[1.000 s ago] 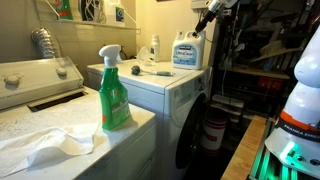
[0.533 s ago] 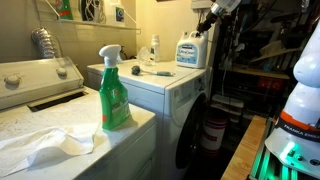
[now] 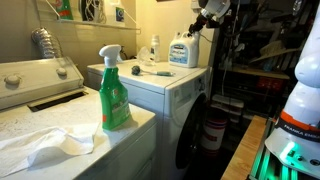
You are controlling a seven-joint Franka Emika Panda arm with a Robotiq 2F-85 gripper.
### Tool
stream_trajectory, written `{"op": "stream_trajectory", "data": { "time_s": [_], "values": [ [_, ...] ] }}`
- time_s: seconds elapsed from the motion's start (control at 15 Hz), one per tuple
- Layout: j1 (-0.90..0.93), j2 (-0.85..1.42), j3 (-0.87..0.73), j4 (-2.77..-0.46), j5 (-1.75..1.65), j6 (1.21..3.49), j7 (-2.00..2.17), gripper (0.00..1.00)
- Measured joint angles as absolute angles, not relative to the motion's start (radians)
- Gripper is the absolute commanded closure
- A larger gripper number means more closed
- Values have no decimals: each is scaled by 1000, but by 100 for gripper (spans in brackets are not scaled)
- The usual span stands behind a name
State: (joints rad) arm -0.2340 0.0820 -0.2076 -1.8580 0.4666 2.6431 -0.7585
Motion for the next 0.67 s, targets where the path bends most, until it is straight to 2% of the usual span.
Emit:
{"op": "stream_trajectory", "data": {
  "time_s": [0.67],
  "values": [
    [-240,106,-202,-1829,442,2645,-871,93]
  ]
}}
